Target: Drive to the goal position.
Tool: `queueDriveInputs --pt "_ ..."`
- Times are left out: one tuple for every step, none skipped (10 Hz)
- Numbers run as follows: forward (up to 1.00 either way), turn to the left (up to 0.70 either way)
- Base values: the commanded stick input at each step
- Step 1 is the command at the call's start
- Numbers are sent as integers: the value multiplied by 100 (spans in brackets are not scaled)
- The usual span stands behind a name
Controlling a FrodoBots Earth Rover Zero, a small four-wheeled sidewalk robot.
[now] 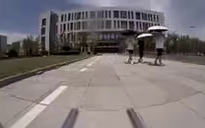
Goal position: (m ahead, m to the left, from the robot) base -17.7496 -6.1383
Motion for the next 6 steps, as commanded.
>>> queueDriveInputs --pt "50 0" --pt "50 0" --pt "50 0" --pt "50 0" --pt "50 0" --pt "0 -5"
